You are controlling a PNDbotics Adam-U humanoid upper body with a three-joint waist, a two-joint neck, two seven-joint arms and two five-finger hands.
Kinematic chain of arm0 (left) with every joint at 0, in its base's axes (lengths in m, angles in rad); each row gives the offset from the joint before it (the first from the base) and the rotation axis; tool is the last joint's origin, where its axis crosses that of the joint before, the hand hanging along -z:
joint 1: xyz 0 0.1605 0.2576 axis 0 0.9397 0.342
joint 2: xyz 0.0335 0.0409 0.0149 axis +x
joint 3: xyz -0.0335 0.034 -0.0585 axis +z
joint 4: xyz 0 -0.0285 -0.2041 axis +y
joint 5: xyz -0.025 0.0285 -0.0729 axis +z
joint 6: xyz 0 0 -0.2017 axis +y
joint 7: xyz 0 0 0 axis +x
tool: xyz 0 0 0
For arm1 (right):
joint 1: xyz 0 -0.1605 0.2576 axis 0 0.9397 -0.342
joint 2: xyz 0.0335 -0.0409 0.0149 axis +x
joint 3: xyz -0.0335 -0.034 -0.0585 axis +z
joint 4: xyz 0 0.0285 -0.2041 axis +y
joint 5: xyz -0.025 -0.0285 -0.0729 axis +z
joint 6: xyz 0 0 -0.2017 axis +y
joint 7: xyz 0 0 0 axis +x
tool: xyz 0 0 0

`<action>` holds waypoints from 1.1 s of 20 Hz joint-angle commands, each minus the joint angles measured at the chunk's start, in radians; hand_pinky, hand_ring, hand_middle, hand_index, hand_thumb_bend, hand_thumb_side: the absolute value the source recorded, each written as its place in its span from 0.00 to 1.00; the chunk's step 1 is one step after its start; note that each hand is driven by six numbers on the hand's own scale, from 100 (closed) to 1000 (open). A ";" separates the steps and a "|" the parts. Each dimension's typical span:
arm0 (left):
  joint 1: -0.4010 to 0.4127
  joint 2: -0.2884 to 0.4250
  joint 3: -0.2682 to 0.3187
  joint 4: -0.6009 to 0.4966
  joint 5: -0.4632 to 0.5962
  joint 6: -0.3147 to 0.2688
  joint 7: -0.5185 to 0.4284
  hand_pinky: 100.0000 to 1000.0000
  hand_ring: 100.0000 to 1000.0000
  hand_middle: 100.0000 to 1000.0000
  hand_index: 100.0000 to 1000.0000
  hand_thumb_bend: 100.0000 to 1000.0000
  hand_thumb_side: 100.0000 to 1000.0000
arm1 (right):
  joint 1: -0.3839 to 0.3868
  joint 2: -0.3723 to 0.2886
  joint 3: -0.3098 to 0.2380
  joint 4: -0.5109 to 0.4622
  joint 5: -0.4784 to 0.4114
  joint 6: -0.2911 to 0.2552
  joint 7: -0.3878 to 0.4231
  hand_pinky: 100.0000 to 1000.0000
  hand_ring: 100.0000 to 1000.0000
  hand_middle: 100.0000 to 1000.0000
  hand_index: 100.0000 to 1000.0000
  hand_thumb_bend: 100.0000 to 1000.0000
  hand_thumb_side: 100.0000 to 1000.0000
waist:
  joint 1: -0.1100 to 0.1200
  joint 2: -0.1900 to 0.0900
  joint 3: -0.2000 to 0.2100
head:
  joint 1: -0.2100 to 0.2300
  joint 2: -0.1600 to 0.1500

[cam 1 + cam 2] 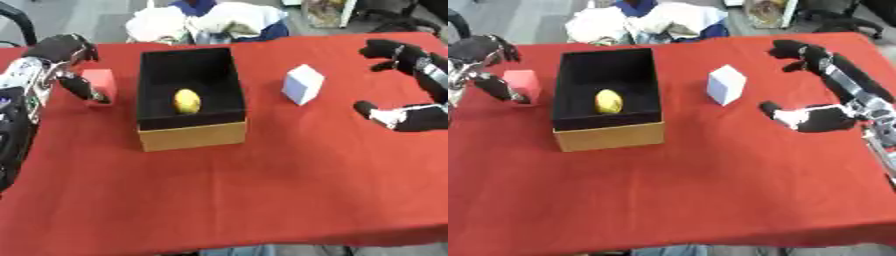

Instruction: Pick up objects on the table and place them in the box.

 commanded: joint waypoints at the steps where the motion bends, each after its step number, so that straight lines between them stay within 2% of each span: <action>1: -0.024 0.009 0.016 0.009 -0.032 0.013 0.006 0.61 0.59 0.57 0.68 0.74 0.19 | -0.016 -0.020 -0.014 -0.006 -0.007 -0.003 -0.001 0.79 0.90 0.84 0.98 0.32 0.20 | -0.001 -0.012 -0.003 | -0.004 0.005; 5: -0.017 0.002 0.024 0.026 -0.039 0.017 0.007 0.58 0.55 0.53 0.64 0.69 0.18 | -0.016 -0.018 -0.015 -0.005 -0.008 -0.004 -0.002 0.79 0.90 0.84 0.98 0.31 0.20 | -0.001 -0.010 -0.004 | -0.005 0.005; 8: -0.012 -0.002 0.022 0.025 -0.041 0.017 0.021 0.54 0.48 0.45 0.55 0.61 0.15 | -0.016 -0.018 -0.015 -0.004 -0.008 -0.004 -0.004 0.79 0.90 0.84 0.98 0.30 0.22 | -0.001 -0.010 -0.005 | -0.006 0.005; 12: -0.010 -0.001 0.027 0.000 -0.021 0.025 0.053 0.52 0.44 0.41 0.48 0.55 0.12 | -0.014 -0.016 -0.016 -0.002 -0.009 -0.004 -0.007 0.79 0.90 0.84 0.98 0.29 0.23 | -0.001 -0.012 -0.004 | -0.007 0.005; 17: -0.015 0.008 0.023 -0.071 0.036 0.023 0.060 0.51 0.42 0.39 0.46 0.52 0.12 | -0.013 -0.016 -0.016 0.000 -0.008 -0.005 -0.008 0.79 0.90 0.84 0.98 0.29 0.23 | 0.000 -0.016 0.001 | -0.008 0.005; 22: -0.039 0.009 0.007 -0.191 0.132 0.007 0.052 0.51 0.41 0.37 0.44 0.49 0.11 | -0.012 -0.018 -0.015 0.001 -0.009 -0.005 -0.006 0.79 0.90 0.84 0.98 0.29 0.23 | 0.000 -0.023 0.003 | -0.009 0.005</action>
